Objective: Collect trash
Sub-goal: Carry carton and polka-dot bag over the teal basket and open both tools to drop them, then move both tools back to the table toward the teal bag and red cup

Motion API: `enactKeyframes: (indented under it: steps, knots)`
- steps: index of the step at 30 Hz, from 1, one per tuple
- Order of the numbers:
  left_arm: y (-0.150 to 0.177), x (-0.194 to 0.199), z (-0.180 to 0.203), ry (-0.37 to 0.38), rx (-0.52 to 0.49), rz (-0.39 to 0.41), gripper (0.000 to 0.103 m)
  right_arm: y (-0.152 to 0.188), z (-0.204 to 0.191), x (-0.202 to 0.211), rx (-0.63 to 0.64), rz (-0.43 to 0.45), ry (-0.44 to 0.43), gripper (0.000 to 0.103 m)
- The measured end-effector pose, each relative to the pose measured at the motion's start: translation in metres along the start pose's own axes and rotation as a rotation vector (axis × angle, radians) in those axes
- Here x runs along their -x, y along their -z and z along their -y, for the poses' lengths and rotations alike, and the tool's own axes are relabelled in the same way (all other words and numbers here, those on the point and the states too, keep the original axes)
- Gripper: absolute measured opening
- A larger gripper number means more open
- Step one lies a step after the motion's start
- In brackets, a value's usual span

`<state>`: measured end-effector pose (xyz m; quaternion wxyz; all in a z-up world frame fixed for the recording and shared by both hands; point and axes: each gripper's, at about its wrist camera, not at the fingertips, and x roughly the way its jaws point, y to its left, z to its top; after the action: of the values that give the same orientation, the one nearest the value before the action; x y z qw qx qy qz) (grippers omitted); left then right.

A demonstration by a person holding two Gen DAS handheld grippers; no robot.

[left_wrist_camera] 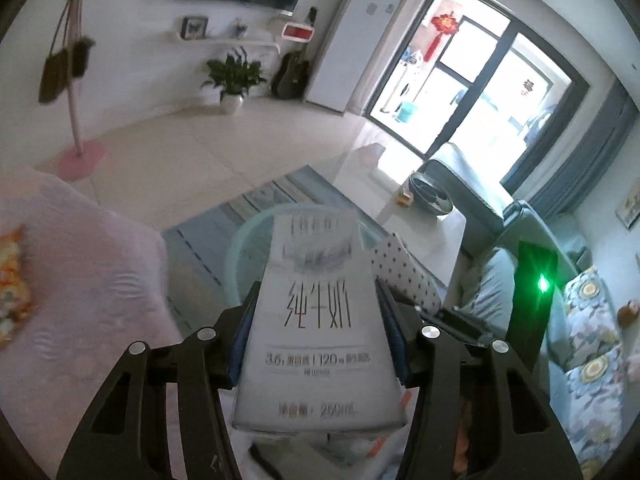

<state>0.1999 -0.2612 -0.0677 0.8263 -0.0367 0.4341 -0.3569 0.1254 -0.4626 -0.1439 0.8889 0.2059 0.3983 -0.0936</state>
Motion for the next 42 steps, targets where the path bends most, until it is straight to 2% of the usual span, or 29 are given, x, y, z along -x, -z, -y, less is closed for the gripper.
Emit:
enactKeyframes:
  steps: [5,7,9,10,11,18,22,25,32,37,42]
  knots:
    - [0.001,-0.034,0.005,-0.004,-0.005,-0.02,0.052,0.006,0.011,-0.011,-0.023,-0.027,0.011,0.018]
    - [0.004,-0.043,0.001,-0.005,0.014,-0.031,0.063,0.006,0.015,-0.02,-0.032,-0.044,0.016,0.023]
    - [0.008,-0.044,-0.003,-0.012,0.039,-0.027,0.072,0.008,0.018,-0.023,-0.045,-0.05,0.014,0.034]
    - [0.01,-0.044,-0.007,-0.004,0.05,-0.028,0.072,0.009,0.017,-0.023,-0.049,-0.048,0.018,0.047]
    - [0.011,-0.042,-0.009,0.001,0.056,-0.032,0.072,0.01,0.018,-0.022,-0.054,-0.041,0.024,0.055]
    - [0.019,-0.013,-0.015,-0.001,0.046,0.01,0.076,0.011,0.008,-0.012,-0.045,-0.029,0.004,0.055]
    - [0.023,0.015,-0.011,0.005,0.031,0.063,0.076,0.011,-0.009,-0.002,-0.025,-0.025,-0.028,0.061]
    - [0.027,0.041,-0.012,0.007,0.018,0.11,0.076,0.012,-0.029,0.009,0.019,-0.001,-0.036,0.062]
    - [0.041,0.1,-0.001,-0.038,-0.02,0.233,0.077,0.016,-0.076,0.036,0.104,0.032,-0.101,0.065]
    - [0.062,0.156,-0.016,-0.067,0.037,0.323,0.077,0.032,-0.124,0.051,0.183,0.042,-0.17,0.066]
    - [0.096,0.217,-0.042,-0.166,0.093,0.415,0.078,0.053,-0.182,0.06,0.282,0.039,-0.24,0.067]
